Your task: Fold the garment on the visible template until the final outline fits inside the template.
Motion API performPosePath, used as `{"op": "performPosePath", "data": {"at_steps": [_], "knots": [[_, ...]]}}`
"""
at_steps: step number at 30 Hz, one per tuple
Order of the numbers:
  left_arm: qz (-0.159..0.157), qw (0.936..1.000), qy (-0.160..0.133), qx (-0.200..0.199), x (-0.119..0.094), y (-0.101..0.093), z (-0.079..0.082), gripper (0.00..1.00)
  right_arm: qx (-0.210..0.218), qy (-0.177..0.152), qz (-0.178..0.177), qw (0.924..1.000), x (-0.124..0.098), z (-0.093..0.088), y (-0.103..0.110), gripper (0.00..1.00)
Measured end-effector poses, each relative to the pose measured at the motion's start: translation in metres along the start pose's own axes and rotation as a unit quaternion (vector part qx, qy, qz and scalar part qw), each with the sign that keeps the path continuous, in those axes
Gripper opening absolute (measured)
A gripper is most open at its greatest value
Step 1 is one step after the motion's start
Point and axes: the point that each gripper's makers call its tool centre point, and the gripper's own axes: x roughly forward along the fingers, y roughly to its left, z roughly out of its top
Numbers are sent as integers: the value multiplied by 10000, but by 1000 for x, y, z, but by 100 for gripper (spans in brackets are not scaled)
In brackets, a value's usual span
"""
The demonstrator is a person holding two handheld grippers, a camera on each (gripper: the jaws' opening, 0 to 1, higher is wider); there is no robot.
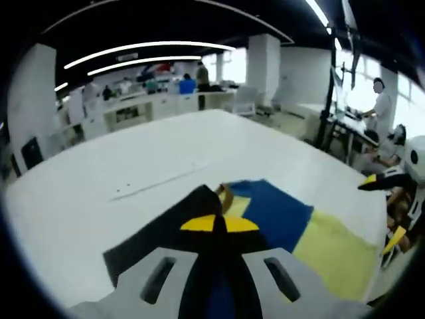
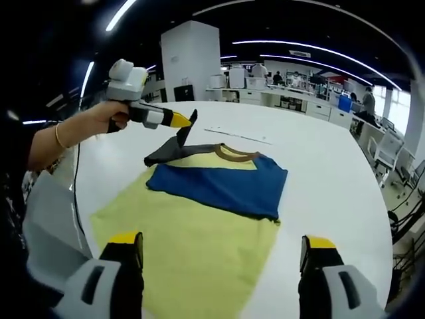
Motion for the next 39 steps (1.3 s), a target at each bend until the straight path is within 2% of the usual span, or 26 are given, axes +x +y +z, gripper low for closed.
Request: {"op": "performPosePath", "data": {"at_steps": [15, 19, 25, 31, 34, 35, 39], "knots": [[-553, 9984, -87, 108, 29, -58, 27, 0, 67, 111, -28, 9999, 2, -9, -2, 99], [-717, 9973, -58, 167, 37, -76, 30, 0, 86, 137, -15, 9999, 2, -12, -2, 99], [-870, 9959, 25, 244, 47, -95, 25, 0, 139, 196, -43, 9997, 2, -19, -4, 99], [-907, 9952, 253, 255, 61, -102, 2, 0, 215, 218, -30, 9995, 4, -24, -5, 99], [-992, 9940, 315, 343, 65, -108, -8, 0, 233, 238, -17, 9994, 5, -25, -4, 99], [-1051, 9935, 366, 259, 65, -111, -13, 0, 236, 241, -13, 9994, 6, -25, -4, 99], [-1143, 9927, 334, 205, 65, -120, -16, 0, 236, 251, -11, 9994, 6, -25, -5, 99]]}}
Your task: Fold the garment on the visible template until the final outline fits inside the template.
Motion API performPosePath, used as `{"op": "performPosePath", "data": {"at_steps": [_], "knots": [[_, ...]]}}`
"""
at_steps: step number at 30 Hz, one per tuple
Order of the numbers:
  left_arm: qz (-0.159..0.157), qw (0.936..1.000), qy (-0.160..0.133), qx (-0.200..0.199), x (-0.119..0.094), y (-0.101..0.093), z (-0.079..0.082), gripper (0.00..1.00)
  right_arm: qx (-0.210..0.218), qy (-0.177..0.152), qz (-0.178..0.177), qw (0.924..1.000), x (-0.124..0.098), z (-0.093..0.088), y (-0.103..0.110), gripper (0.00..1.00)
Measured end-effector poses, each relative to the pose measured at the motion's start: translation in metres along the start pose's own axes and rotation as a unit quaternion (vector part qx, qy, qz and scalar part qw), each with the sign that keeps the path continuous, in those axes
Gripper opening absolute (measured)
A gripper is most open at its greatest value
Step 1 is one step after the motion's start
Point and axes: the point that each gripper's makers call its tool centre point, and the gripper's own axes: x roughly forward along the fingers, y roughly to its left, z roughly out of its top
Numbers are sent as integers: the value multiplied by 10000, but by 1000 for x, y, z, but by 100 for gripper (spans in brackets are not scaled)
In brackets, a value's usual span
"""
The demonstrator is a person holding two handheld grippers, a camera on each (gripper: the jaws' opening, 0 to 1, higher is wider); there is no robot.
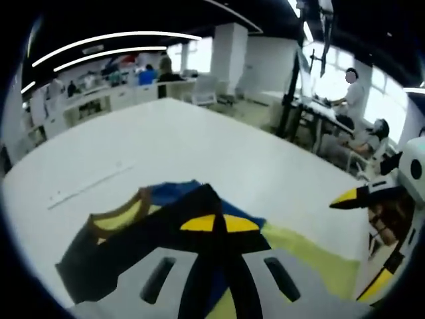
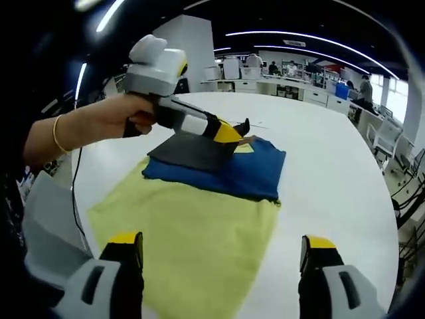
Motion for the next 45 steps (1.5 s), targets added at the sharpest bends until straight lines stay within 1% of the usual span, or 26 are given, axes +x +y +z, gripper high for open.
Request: {"op": "performPosePath", "data": {"at_steps": [6, 11, 14, 19, 21, 22, 25, 28, 31, 32, 35, 38, 39, 41, 45], "knots": [[-282, 9995, -119, 74, 3, -18, 4, 0, 0, 10, -13, 10000, 0, 0, -2, 99], [-461, 9988, -25, 151, 8, -32, -8, 0, 23, 39, -1, 10000, 0, -2, -2, 99], [-511, 9984, 37, 237, 9, -38, -14, 0, 31, 51, -2, 10000, 1, -3, -2, 99], [-648, 9973, 20, 346, 12, -48, -16, 0, 46, 67, 8, 10000, 2, -5, -2, 99], [-731, 9965, 37, 413, 15, -50, -19, 3, 52, 75, 15, 10000, 2, -5, -1, 99], [-759, 9962, -30, 420, 15, -51, -17, 8, 53, 77, 17, 10000, 2, -5, -1, 99], [-728, 9959, -156, 523, 15, -51, -15, 30, 59, 84, 19, 9999, 2, -5, -1, 99], [-819, 9945, -195, 629, 12, -53, -15, 40, 68, 99, 17, 9999, 3, -6, -1, 99], [-810, 9944, -241, 640, 9, -51, -15, 55, 85, 105, 29, 9999, 4, -6, -1, 99], [-800, 9942, -283, 658, 6, -49, -14, 59, 95, 98, 38, 9999, 4, -6, -1, 99], [-725, 9947, -289, 668, 0, -40, -14, 71, 147, 78, 64, 9998, 5, -5, -1, 99], [-541, 9960, -334, 632, -7, -25, -13, 86, 188, 69, 74, 9998, 6, -6, -2, 99], [-447, 9967, -332, 594, -9, -18, -14, 93, 196, 67, 82, 9998, 6, -6, -2, 99], [-335, 9973, -320, 565, -16, -8, -16, 99, 198, 59, 87, 9997, 6, -5, -2, 99], [-160, 9979, -246, 570, -30, 11, -21, 99, 223, 10, 89, 9997, 6, -2, -3, 99]]}}
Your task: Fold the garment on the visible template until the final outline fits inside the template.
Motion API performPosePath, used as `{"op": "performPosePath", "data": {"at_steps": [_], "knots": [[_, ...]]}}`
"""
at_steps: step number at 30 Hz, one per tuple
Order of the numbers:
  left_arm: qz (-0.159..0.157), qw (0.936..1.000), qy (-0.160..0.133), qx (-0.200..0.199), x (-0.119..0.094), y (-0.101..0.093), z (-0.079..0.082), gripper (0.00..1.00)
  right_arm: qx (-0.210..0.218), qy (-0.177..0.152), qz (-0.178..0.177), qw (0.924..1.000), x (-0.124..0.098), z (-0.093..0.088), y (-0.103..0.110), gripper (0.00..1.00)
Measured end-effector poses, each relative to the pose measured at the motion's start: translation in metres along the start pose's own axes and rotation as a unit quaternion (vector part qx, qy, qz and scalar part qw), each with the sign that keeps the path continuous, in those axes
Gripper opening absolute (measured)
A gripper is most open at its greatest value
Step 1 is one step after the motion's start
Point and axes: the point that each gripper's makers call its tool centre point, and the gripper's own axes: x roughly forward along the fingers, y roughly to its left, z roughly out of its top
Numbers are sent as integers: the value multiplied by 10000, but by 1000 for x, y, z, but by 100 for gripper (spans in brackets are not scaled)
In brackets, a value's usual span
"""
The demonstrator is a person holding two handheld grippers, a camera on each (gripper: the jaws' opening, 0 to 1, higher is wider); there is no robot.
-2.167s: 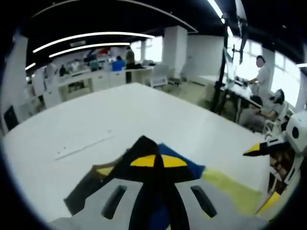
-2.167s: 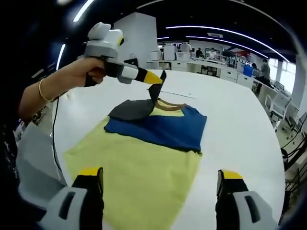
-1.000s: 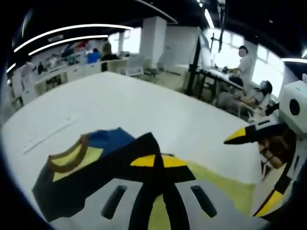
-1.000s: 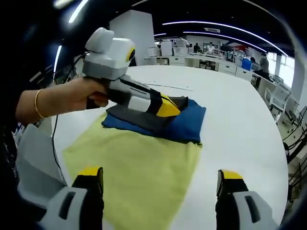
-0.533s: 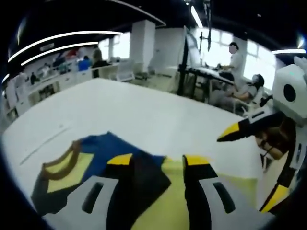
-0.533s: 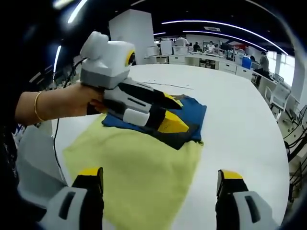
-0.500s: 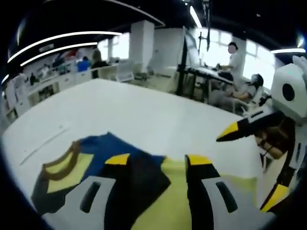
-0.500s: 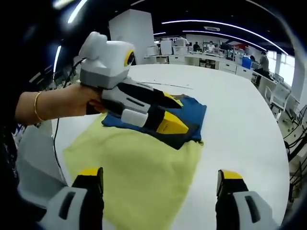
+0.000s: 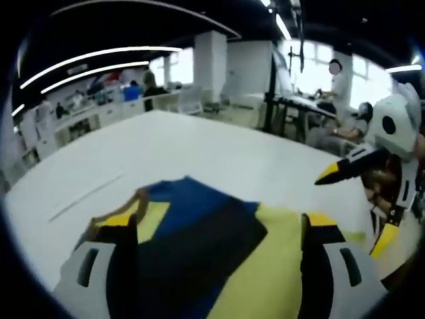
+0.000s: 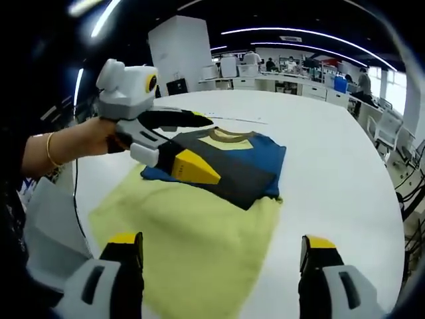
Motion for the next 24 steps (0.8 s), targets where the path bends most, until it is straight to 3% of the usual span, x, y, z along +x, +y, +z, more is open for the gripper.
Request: {"op": "performPosePath", "data": {"at_steps": [9, 16, 24], "knots": [[561, 9983, 61, -119, -46, 49, -19, 98, 18, -65, 16, 10000, 1, 4, 2, 99], [1006, 9947, 173, -99, -85, 87, -45, 88, -8, -146, 23, 9999, 0, 8, 5, 99], [1217, 9919, 337, -157, -113, 107, -74, 82, -59, -82, 35, 9999, -3, 5, 5, 99]]}}
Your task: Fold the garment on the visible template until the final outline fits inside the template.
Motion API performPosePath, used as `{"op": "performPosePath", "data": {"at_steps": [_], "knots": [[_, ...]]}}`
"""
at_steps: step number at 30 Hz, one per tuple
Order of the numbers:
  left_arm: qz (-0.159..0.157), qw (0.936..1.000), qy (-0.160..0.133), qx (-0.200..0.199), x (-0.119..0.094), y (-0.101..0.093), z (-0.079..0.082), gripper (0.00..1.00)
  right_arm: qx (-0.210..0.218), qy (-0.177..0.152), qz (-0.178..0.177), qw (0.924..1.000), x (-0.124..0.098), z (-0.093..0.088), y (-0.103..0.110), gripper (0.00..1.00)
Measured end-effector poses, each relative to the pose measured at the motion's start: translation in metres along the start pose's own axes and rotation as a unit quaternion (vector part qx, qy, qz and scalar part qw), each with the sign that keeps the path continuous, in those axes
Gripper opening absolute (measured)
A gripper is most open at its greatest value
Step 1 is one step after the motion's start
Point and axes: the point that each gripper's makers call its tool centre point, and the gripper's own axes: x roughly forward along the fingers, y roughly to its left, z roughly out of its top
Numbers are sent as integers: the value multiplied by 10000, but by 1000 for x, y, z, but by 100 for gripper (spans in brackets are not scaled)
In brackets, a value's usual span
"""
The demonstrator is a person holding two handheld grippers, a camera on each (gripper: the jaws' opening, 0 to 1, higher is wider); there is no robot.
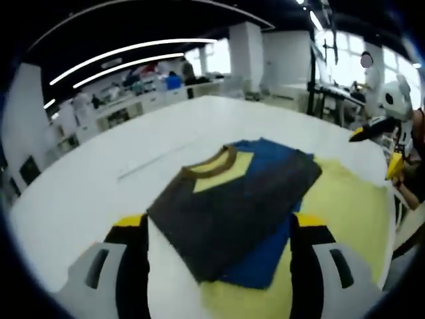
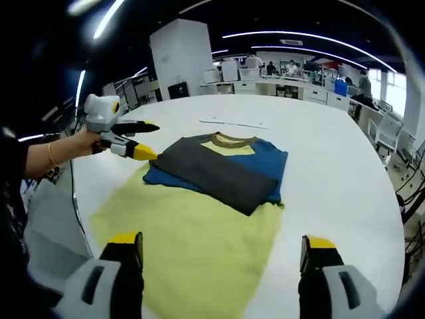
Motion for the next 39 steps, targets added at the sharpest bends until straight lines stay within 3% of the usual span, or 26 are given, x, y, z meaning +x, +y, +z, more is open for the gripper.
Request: {"op": "performPosePath", "data": {"at_steps": [5, 21, 26, 35, 39], "knots": [[48, 9999, -63, -87, -8, 8, -17, 72, -11, 50, 17, 10000, -1, -3, 2, 99], [371, 9984, 320, -277, -19, 40, -63, 36, 53, 82, -33, 9999, -1, -9, 3, 99], [387, 9980, 466, -195, -17, 42, -73, 25, 72, 62, -56, 9999, -1, -7, 2, 99], [274, 9981, 528, -181, -11, 33, -80, 16, 118, 91, -123, 9998, -4, -11, -2, 99], [239, 9978, 623, 32, -8, 28, -82, 4, 142, 92, -131, 9998, -5, -12, -2, 99]]}}
